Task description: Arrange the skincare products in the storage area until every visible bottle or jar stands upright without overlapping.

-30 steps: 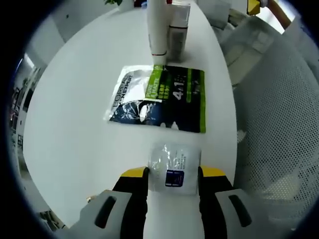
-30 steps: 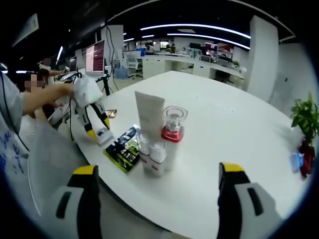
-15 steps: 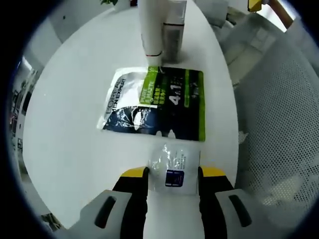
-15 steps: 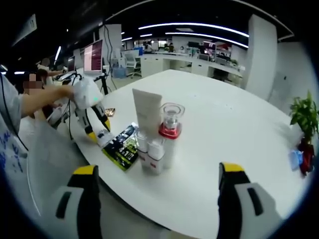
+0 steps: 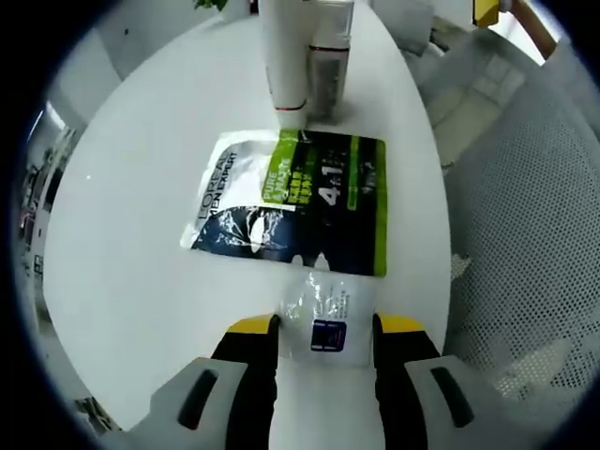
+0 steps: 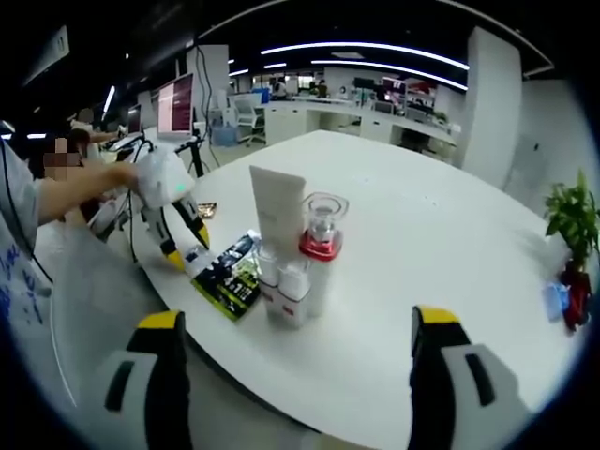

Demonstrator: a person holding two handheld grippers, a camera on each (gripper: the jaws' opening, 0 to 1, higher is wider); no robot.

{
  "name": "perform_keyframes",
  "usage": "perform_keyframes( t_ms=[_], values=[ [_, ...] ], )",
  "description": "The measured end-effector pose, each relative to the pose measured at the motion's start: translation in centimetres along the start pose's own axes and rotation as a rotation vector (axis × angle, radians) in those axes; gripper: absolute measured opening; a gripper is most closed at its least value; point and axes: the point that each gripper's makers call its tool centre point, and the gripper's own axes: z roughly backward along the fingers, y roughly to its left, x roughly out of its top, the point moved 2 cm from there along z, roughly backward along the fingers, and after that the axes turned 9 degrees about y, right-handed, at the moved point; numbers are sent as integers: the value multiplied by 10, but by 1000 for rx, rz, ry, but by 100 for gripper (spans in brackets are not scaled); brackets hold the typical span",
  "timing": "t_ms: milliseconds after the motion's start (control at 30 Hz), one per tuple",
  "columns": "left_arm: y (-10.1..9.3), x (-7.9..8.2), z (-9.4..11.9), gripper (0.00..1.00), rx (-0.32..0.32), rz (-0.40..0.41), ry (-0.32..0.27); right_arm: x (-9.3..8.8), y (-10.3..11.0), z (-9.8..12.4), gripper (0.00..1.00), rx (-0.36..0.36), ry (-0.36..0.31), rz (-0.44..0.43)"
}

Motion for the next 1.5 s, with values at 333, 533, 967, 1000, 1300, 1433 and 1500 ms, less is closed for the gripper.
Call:
perform_keyframes(
  t_ms=[333, 533, 967, 1000, 1300, 1433, 1500],
  values=[
    [0, 2, -1, 42, 25, -12, -7, -1, 1, 0, 100, 3, 7, 13],
    [0, 5, 4, 46, 44, -13, -31, 1, 3, 1, 100, 6, 5, 21],
    [-1, 9, 28, 55, 116, 30, -117, 4, 7, -1, 100, 14, 4, 33],
    [-1, 9, 29, 56, 122, 35, -125, 4, 7, -1, 100, 13, 3, 34],
    [-5, 13, 42, 67, 149, 85, -200, 4, 6, 0, 100, 8, 2, 34],
    [-4, 13, 47, 73, 168, 112, -223, 4, 7, 0, 100, 12, 0, 35],
    [-4, 13, 51, 73, 178, 133, -242, 4, 8, -1, 100, 12, 1, 38]
  ],
)
